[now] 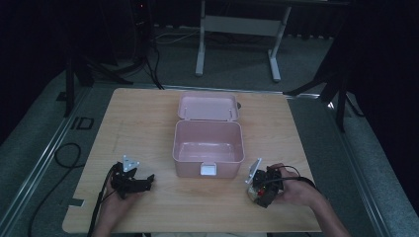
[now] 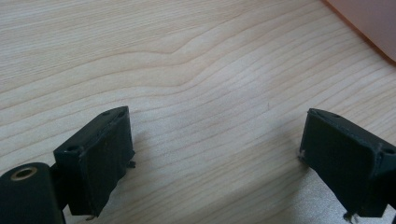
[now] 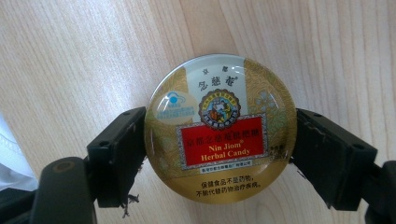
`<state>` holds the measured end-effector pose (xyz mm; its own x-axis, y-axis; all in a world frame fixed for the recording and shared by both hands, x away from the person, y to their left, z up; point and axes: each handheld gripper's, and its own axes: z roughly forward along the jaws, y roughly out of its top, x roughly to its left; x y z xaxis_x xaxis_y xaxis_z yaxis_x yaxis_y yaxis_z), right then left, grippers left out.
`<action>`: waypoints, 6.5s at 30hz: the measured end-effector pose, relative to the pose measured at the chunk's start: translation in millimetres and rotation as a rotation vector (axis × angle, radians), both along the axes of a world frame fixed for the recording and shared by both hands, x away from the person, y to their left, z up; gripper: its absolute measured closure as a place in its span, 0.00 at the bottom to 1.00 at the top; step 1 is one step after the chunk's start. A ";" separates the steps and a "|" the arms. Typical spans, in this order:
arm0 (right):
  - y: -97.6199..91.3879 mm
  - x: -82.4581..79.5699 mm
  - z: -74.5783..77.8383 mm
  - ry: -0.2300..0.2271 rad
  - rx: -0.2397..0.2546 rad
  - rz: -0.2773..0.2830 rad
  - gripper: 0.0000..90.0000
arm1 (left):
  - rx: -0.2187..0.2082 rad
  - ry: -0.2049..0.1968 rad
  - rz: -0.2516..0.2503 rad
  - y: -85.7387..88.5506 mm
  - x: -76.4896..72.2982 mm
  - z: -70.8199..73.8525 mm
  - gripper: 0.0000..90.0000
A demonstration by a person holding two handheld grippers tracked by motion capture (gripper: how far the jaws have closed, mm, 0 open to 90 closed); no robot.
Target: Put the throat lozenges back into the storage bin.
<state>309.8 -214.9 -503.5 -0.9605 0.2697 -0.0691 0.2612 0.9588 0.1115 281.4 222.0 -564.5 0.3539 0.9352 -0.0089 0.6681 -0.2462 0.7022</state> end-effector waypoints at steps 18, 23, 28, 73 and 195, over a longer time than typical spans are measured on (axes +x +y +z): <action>0.1 5.1 21.8 -0.007 0.002 0.009 0.23 | 0.000 0.000 0.000 0.0 0.0 0.0 0.11; 0.8 7.0 29.4 -0.014 0.007 0.013 0.23 | 0.000 0.000 0.000 0.0 0.0 0.0 0.11; 0.5 8.7 35.7 -0.022 0.006 0.014 0.23 | 0.000 0.000 0.000 0.0 0.0 0.0 0.11; 0.5 31.7 90.8 -0.058 0.033 0.008 0.23 | 0.000 0.000 0.000 0.0 0.0 0.0 0.11; 84.9 75.6 131.2 -0.082 0.079 0.080 0.23 | 0.000 -0.002 -0.008 -0.4 0.6 -0.1 0.11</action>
